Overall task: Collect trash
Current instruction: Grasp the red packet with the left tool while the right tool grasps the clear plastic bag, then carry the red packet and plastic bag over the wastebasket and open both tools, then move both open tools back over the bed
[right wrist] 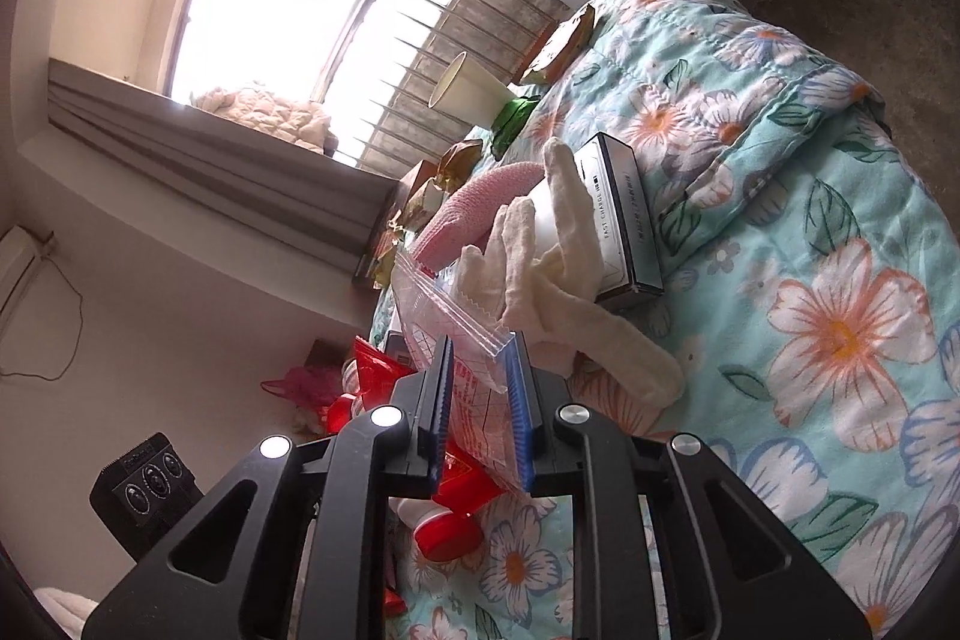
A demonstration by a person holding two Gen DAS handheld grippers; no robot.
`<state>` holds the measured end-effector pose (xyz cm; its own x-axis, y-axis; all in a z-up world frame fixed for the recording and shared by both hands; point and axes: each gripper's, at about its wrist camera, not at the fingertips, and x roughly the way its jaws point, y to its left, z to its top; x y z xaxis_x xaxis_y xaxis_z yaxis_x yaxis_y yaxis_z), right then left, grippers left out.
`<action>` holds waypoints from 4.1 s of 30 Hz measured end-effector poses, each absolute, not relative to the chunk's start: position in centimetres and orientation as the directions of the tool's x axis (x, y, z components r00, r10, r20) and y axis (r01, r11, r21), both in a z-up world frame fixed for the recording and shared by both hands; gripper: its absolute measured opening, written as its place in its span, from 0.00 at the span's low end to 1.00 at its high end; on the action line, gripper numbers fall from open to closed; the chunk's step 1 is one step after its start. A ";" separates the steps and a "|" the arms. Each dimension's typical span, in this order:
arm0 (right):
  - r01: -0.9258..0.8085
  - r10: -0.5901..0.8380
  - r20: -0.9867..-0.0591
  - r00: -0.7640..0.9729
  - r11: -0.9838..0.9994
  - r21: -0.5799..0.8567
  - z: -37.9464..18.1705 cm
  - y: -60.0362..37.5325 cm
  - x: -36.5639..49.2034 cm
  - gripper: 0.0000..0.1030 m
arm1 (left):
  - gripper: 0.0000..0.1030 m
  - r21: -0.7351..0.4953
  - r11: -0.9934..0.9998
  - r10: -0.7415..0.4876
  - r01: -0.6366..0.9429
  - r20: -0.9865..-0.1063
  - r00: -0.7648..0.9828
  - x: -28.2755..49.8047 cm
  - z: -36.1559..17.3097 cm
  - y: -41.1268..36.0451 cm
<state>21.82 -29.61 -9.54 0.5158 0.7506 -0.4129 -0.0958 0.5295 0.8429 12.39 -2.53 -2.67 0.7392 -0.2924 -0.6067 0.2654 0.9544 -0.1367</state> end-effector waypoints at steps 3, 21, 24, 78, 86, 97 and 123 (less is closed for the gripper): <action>-0.095 0.753 -0.397 0.524 0.516 0.852 -9.6 -29.8 21.6 0.11 | 0.00 -0.137 0.955 -0.293 0.264 -0.598 0.746 12.1 -2.3 -2.4; -0.087 0.688 -0.309 0.656 0.476 0.875 -7.3 -35.3 16.7 0.07 | 0.00 -0.139 0.934 -0.353 0.329 -0.486 0.800 10.3 1.9 -2.8; -0.086 0.669 -0.286 0.686 0.464 0.881 -7.0 -36.5 15.7 0.07 | 0.00 -0.126 0.931 -0.359 0.342 -0.477 0.802 10.1 2.4 -3.1; 0.182 0.098 -0.252 0.963 0.454 0.872 -8.2 -61.8 3.9 0.06 | 0.00 -0.071 0.664 -0.680 0.744 -0.470 0.562 17.1 5.6 -29.8; 0.451 -0.081 -0.460 0.884 0.402 0.797 -14.8 -68.7 4.8 0.06 | 0.00 -0.135 0.555 -0.653 0.821 -0.682 0.329 24.0 -1.5 -45.3; 0.646 -0.086 -0.655 0.750 0.307 0.699 -25.8 -74.3 12.6 0.07 | 0.01 -0.080 0.606 -0.443 0.791 -0.860 0.252 32.2 -15.6 -58.7; 0.623 -0.099 -0.638 0.764 0.368 0.690 -23.5 -66.8 9.2 0.50 | 0.56 -0.200 0.655 -0.616 0.729 -0.700 0.361 29.3 -4.9 -45.7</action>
